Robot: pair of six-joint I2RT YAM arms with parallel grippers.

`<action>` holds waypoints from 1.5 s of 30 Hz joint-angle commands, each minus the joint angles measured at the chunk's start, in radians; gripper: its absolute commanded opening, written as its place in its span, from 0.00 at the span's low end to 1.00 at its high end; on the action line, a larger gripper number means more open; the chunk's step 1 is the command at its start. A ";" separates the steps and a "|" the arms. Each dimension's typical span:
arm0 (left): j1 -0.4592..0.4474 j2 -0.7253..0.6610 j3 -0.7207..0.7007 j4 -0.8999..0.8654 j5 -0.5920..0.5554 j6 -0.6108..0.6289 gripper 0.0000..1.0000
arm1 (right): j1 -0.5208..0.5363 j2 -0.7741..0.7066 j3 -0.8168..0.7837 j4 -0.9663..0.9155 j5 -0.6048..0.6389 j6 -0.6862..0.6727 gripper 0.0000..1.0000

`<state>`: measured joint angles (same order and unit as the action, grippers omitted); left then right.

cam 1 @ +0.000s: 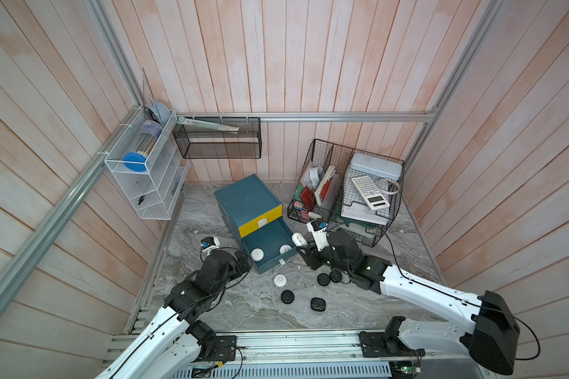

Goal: Put the bluetooth earphones in the drawer according to color
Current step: Place the bluetooth earphone in the drawer, then adjust the storage box at the center of the board.

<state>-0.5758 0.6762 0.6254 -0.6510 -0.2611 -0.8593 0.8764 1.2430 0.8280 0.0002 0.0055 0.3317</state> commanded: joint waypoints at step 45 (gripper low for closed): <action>-0.220 -0.044 -0.164 0.106 -0.014 -0.114 1.00 | -0.155 0.035 -0.084 -0.027 -0.405 0.177 0.53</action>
<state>-0.7658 0.6220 0.4667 -0.5564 -0.2222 -0.9478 0.7250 1.2922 0.7776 -0.1055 -0.2981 0.4423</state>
